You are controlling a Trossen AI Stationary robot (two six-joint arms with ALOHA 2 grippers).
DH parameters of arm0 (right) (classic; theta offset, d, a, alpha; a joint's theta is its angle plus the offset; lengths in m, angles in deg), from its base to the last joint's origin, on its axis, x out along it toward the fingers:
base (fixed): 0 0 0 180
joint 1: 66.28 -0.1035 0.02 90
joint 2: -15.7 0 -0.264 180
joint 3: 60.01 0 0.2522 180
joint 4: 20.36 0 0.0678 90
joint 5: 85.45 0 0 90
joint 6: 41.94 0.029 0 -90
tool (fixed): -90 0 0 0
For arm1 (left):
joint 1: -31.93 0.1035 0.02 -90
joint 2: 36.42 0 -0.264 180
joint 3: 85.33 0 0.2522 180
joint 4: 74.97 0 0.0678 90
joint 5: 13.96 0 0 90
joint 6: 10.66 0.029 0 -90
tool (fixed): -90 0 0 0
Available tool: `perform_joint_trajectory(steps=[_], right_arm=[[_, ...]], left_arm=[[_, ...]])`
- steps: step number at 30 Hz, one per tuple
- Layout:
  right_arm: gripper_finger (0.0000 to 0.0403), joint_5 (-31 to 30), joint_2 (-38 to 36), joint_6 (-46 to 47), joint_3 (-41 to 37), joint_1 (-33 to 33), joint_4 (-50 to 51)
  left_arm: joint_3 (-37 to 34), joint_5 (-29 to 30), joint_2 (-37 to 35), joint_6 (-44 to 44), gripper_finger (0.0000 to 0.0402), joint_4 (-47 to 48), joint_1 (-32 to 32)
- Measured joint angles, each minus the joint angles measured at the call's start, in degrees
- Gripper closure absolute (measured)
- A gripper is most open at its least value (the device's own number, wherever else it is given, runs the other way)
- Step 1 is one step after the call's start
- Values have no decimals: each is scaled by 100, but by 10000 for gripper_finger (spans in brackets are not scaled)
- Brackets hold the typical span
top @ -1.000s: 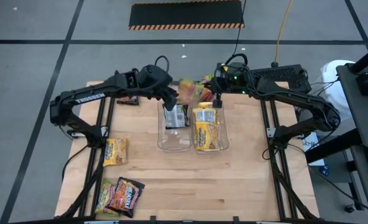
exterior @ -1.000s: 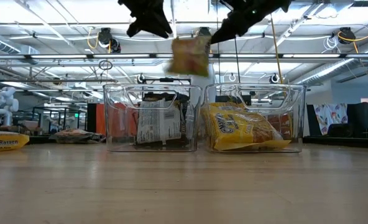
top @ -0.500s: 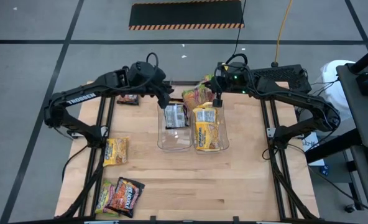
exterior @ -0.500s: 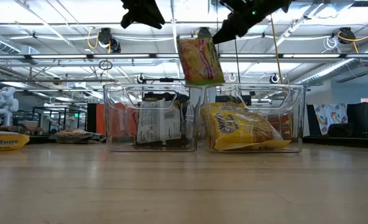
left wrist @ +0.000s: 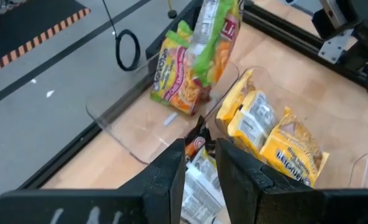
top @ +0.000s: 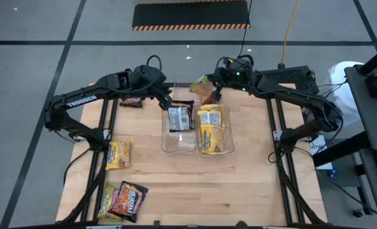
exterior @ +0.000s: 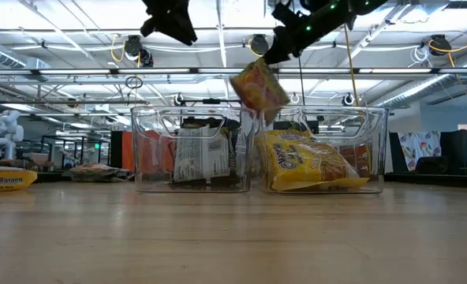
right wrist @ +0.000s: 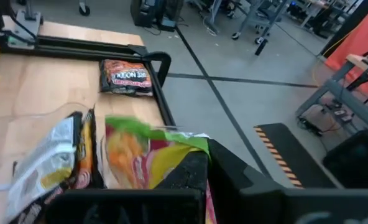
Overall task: Sort Maruchan noodles
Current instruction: Put the green noodle pack into the top transparent bin
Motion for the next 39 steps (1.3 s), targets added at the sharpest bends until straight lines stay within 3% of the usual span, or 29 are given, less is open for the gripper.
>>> perform_joint_trajectory(steps=[11,18,39], right_arm=[[403,-231,707,841,-1,10,-1035],[403,-1186,774,1163,1,-60,-1395],[403,-3615,774,3273,1,-656,-2126]], left_arm=[[2,144,-145,-20,306,368,7],[0,586,-529,-138,306,878,37],[0,654,-2045,441,306,1171,37]])
